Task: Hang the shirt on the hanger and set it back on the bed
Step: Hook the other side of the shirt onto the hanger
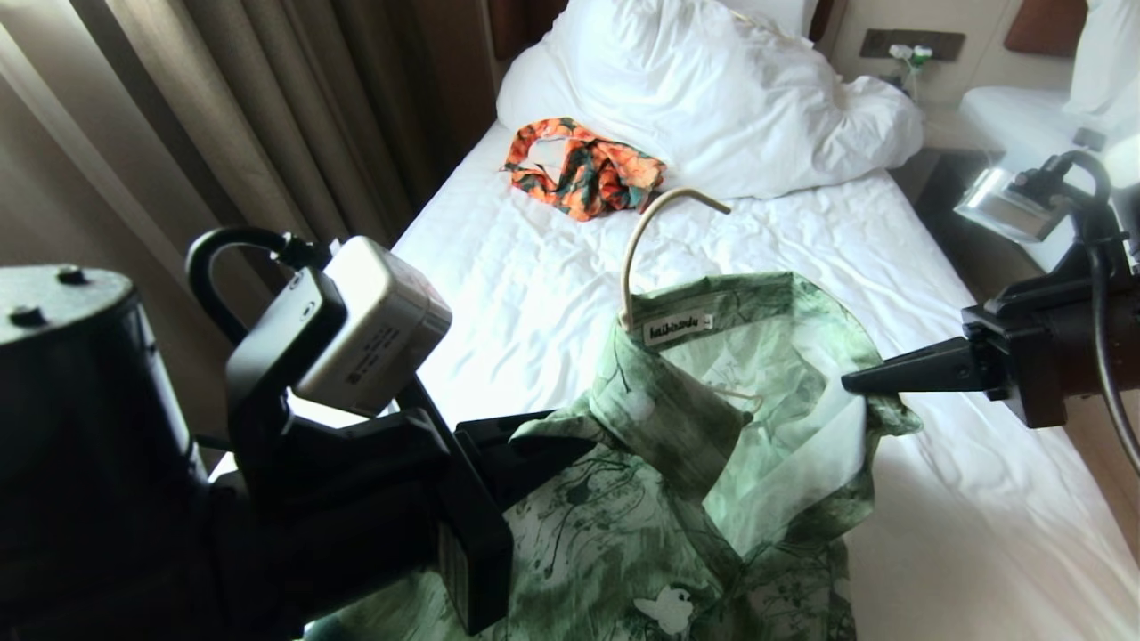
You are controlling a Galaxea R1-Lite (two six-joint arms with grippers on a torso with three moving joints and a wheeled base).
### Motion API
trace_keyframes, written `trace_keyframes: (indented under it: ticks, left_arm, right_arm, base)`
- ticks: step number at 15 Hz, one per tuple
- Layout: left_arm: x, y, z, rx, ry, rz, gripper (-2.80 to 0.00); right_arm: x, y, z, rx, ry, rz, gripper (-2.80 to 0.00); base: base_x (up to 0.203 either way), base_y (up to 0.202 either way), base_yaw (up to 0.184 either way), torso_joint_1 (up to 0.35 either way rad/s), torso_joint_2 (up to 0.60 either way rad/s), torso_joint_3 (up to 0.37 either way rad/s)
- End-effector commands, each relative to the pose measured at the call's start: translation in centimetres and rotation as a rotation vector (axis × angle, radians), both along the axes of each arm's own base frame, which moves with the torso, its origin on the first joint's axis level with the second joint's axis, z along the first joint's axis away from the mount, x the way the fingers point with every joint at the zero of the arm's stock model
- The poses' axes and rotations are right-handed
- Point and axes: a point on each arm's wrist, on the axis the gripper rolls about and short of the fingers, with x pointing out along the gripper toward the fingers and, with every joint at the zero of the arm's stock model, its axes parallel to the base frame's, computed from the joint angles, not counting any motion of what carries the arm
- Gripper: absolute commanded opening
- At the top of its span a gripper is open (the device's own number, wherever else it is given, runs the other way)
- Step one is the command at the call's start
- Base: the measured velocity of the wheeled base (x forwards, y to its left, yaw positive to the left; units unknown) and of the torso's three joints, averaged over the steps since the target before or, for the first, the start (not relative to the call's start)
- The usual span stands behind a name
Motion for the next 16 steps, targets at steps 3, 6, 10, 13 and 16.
trace_keyframes:
  ticks: [3, 6, 10, 13, 16]
  left_arm:
    - [0.7, -1.0, -0.3, -0.130, -0.019, 0.038, -2.80]
    - [0.3, -1.1, -0.9, -0.162, 0.035, 0.025, -2.80]
    - [0.0, -0.9, -2.6, -0.110, 0.074, -0.035, -2.80]
    - [-0.6, -0.7, -2.4, -0.117, 0.066, -0.051, -2.80]
    - [-1.2, -0.3, -1.8, -0.130, 0.053, -0.073, -2.80]
  right_arm:
    - [-1.9, 2.4, 1.0, 0.012, -0.049, 0.119, -2.80]
    - [-0.8, 2.8, 1.6, 0.038, -0.142, 0.119, -2.80]
    - [-0.5, 2.3, 2.2, 0.044, -0.174, 0.092, -2.80]
    - [-0.1, 1.2, 2.2, 0.036, -0.178, 0.048, -2.80]
    - [0.1, 0.0, 2.0, 0.020, -0.187, 0.011, -2.80]
  base:
    - [0.000, 0.000, 0.000, 0.000, 0.00, 0.000]
    - [0.000, 0.000, 0.000, 0.000, 0.00, 0.000]
    - [0.000, 0.000, 0.000, 0.000, 0.00, 0.000]
    - [0.000, 0.000, 0.000, 0.000, 0.00, 0.000]
    - [0.000, 0.000, 0.000, 0.000, 0.00, 0.000]
